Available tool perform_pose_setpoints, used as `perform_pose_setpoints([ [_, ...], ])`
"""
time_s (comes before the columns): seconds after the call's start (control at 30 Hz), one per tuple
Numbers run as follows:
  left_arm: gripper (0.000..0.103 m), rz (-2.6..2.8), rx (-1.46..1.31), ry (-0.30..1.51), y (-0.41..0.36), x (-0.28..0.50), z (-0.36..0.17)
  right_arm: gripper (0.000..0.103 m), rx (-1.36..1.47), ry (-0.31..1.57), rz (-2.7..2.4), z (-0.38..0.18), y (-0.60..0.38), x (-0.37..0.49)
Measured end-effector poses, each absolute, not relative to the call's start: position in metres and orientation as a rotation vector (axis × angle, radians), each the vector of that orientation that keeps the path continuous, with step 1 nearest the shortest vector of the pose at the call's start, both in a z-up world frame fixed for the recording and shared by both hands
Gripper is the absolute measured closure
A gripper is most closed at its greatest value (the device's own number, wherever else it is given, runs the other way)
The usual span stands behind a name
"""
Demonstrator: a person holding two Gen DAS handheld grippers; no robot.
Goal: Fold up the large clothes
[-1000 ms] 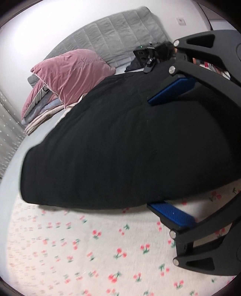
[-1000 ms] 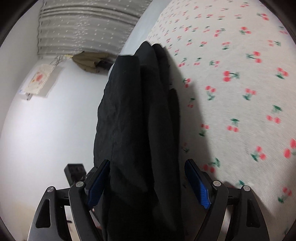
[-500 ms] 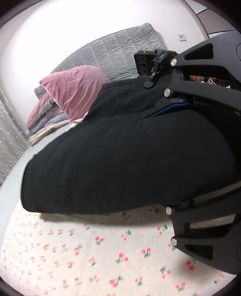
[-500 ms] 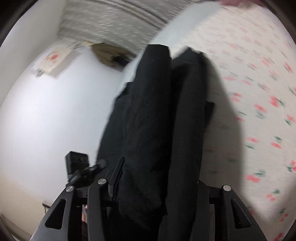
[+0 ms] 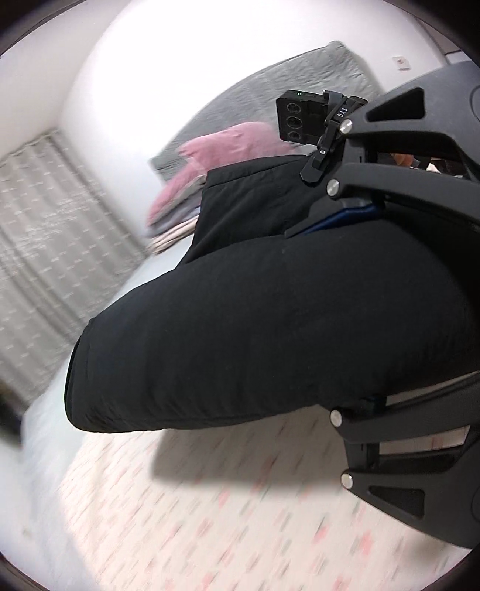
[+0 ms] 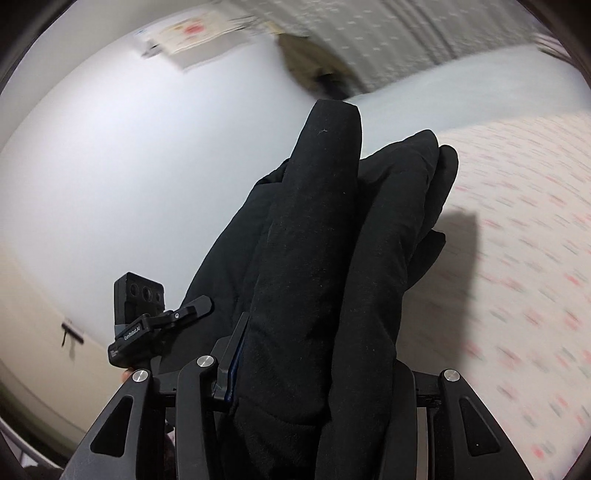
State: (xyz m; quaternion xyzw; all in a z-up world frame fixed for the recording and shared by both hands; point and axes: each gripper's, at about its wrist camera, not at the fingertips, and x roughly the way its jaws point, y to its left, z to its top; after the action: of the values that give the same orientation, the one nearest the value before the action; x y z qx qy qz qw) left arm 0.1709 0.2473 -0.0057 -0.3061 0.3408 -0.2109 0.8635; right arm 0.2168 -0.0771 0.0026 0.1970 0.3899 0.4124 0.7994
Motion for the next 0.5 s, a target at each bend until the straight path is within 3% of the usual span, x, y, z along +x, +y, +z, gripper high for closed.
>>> perform_pose_setpoints([
  [0.1,0.031,-0.363,-0.615,0.660,0.292,0.169,-0.012,0.058,0.407,0.837,0.933,0.001,-0.029,0.242],
  [0.2,0.022,-0.197,-0.621,0.750,0.330,0.181,-0.053,0.052,0.368,0.935,0.851,-0.033,0.002,0.276],
  [0.3,0.018,-0.135,-0.745,0.799,0.353,0.188,-0.096,0.036,0.370,1.084,0.737,-0.085,0.009,0.303],
  [0.5,0.018,-0.073,-0.695,0.811,0.342,0.191,-0.082,0.032,0.472,1.060,0.747,-0.083,-0.012,0.300],
])
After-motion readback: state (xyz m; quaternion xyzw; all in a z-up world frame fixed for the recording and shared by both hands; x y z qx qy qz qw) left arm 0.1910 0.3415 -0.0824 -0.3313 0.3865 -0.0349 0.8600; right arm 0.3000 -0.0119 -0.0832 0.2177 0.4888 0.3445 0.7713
